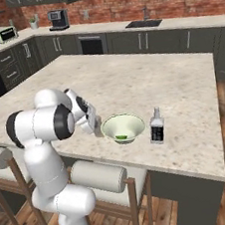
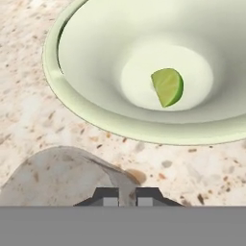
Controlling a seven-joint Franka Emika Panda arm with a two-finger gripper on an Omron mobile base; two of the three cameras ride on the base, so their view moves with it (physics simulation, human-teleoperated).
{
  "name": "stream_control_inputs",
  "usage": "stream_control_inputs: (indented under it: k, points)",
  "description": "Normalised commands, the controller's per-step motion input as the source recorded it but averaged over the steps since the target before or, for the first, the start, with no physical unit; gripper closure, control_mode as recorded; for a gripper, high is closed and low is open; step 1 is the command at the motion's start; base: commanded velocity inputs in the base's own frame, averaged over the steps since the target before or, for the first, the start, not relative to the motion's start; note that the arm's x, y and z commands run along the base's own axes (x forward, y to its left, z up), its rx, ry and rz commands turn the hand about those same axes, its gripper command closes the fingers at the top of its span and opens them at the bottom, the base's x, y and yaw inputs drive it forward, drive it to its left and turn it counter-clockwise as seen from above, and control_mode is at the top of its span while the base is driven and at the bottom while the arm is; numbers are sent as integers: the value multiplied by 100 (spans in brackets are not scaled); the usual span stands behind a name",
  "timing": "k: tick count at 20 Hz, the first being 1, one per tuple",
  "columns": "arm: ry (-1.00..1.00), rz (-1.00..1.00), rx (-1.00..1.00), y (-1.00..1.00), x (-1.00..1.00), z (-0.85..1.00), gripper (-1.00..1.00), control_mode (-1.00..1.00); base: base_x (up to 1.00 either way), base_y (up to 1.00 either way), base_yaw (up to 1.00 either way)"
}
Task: There is a bowl on the dining counter. Grab a lemon wedge from the fridge and place it in the bowl. Then get the liquor bottle and glass cup from the cabinet and place them next to the bowl.
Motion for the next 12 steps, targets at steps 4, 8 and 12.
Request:
stream_control_inputs:
  k: [4, 8, 12]
  points:
    - [0, 0, 0, 0, 10, -25, 100, -100, 0, 0, 0]
    - [0, 0, 0, -1, -1, -13, -100, -100, 0, 0, 0]
    - [0, 0, 0, -8, -6, 0, -100, -100, 0, 0, 0]
